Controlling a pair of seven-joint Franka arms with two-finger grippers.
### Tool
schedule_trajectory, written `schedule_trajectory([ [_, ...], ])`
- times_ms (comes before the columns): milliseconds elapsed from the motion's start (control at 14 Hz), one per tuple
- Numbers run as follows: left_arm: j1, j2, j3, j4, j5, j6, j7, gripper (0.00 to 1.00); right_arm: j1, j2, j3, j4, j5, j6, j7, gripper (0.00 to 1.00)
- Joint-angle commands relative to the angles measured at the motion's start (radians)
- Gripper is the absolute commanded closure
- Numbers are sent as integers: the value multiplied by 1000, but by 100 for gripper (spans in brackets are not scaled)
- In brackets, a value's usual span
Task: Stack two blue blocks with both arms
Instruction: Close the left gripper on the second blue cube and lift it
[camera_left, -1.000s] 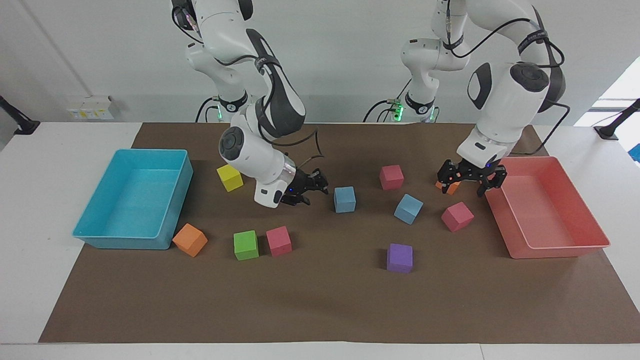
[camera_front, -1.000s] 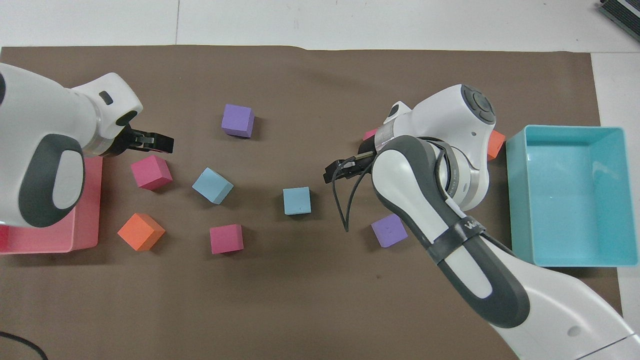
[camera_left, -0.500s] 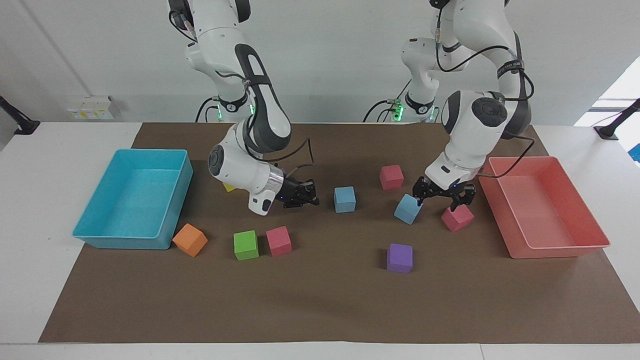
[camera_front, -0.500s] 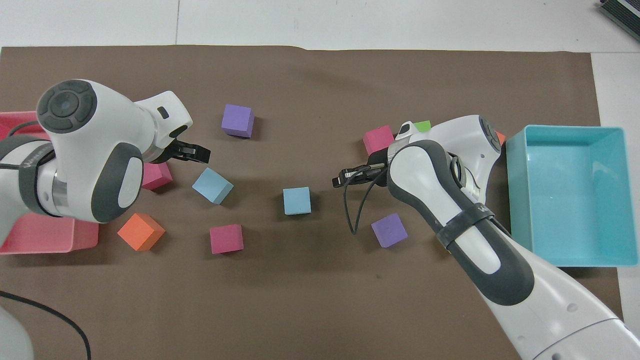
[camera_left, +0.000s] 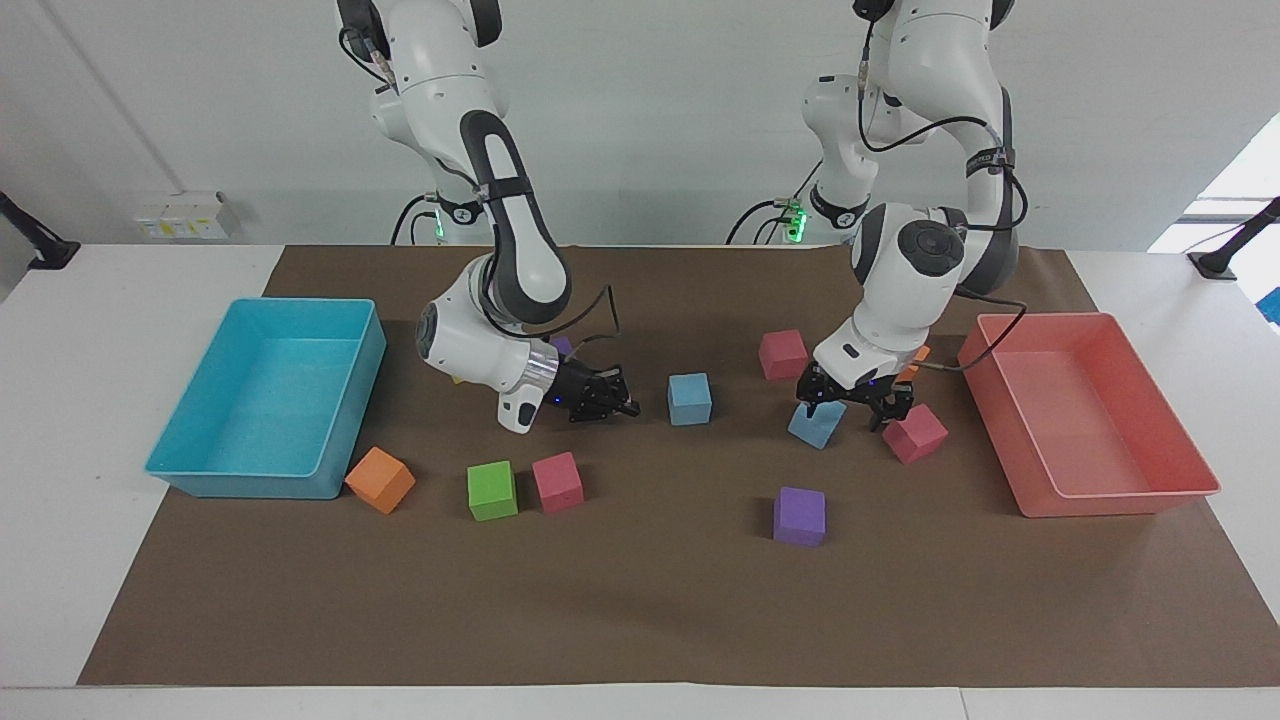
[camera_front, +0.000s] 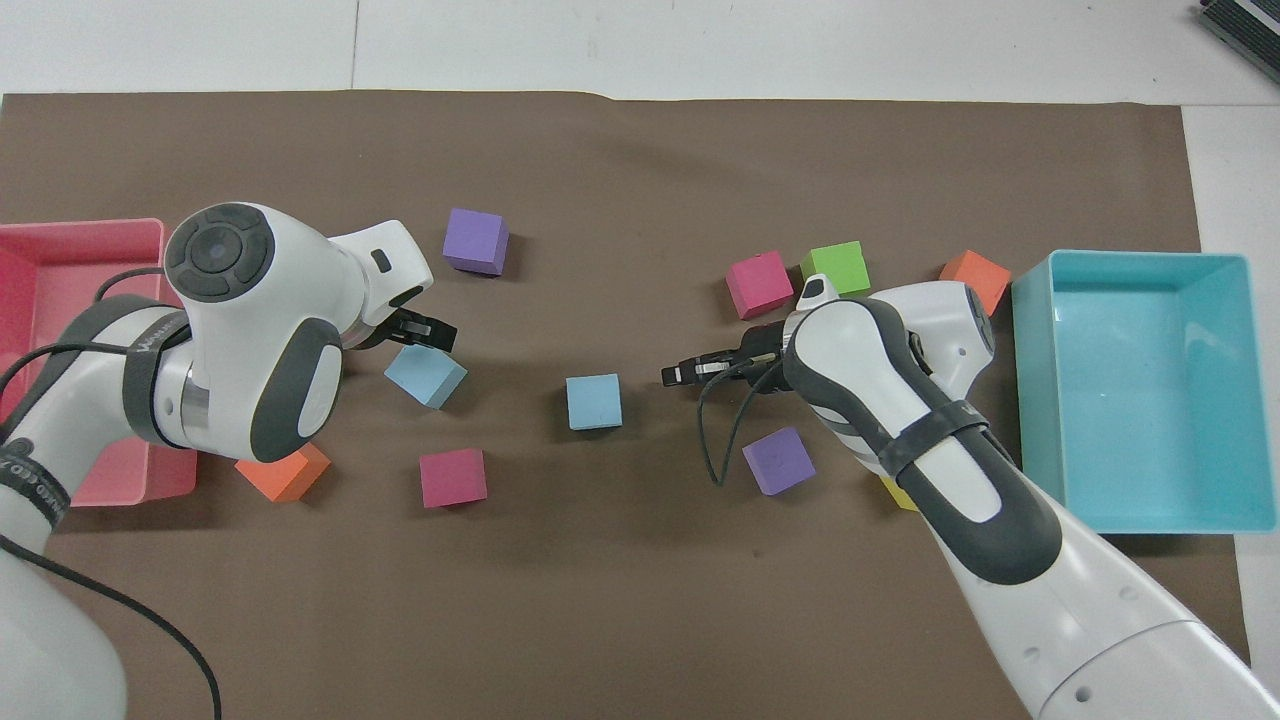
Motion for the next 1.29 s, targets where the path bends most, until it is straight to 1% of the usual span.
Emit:
schedule_trajectory([
  [0,-12,-20,15,-45,2,25,64,0,-6,-5,9,-20,77,-15,-47,100],
  [214,-15,0,15,-52,2,30,96,0,4,-5,8,-31,86,-26,-49,100],
  [286,-33,11,15,-57,2,36,96,0,4,-2,8,-31,97,-25,-49,100],
  [500,-35,11,15,-71,2,43,100,0,14,10,8,-32,158,-11,-50,100],
  [786,-36,15,15,-88,2,48,111,0,16,10,8,-32,155,-6,-53,100],
  [1214,-38,19,15,-88,2,47,111,0,16,10,8,-32,149,-5,-59,100],
])
